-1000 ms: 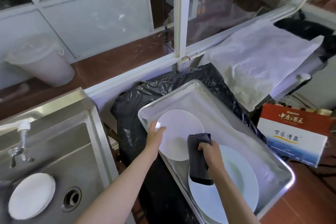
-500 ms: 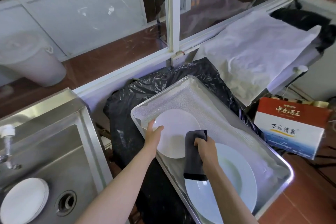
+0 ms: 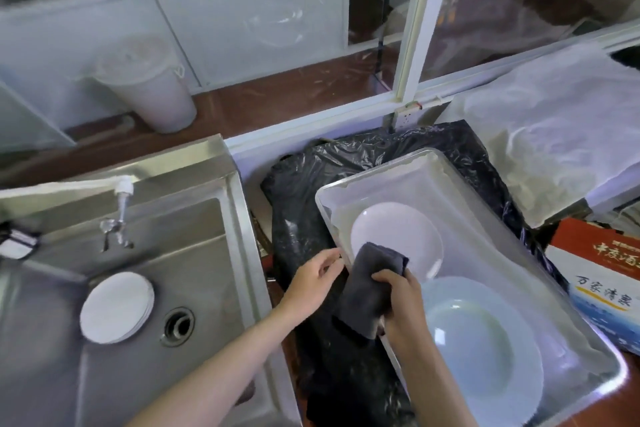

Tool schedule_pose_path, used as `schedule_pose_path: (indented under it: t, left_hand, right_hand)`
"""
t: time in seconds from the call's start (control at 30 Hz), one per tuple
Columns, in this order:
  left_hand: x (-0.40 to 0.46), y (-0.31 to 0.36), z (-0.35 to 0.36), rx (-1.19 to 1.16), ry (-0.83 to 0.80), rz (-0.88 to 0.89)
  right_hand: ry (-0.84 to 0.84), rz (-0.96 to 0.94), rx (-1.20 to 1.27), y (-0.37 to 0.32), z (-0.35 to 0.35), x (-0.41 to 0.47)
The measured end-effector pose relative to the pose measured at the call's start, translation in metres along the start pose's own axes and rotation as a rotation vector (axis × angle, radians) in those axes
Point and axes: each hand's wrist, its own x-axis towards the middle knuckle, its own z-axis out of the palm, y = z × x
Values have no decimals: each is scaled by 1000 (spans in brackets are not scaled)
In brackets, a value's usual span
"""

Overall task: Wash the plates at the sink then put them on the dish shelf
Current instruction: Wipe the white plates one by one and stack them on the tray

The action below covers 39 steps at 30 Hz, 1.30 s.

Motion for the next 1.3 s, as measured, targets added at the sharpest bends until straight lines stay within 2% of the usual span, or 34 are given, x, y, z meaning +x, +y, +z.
schedule_pose_path:
  t: [0.1, 0.17, 0.3, 0.43, 0.67, 0.87, 0.97, 1.2, 1.3]
  left_hand:
    - [-30, -13, -35, -263, -110, -160]
    - [-44, -28, -60, -327, -42, -164]
    - [-67, -76, -109, -267, 245, -114]
    - [-99, -124, -158, -138, 344, -99]
    - [-130, -209, -243, -172, 441, -114]
    - [-122, -305, -301, -272, 398, -224]
    - [-109, -345, -322, -328, 377, -332]
    - [-68, -463, -374, -586, 419, -636]
    - [-51, -508, -398, -664, 490, -739]
  right_hand:
    - [-137, 67, -18, 22, 50, -15]
    - [-196, 46, -81, 39, 79, -27]
    - [-251, -41, -270, 73, 131, -58]
    - [-327, -6, -369, 115, 183, -83]
    - [-493, 113, -487, 198, 266, -104]
    - [-472, 200, -511, 264, 332, -98]
    - [-440, 224, -533, 293, 355, -88]
    - [-339, 303, -578, 339, 377, -48]
    - [-330, 326, -589, 354, 379, -32]
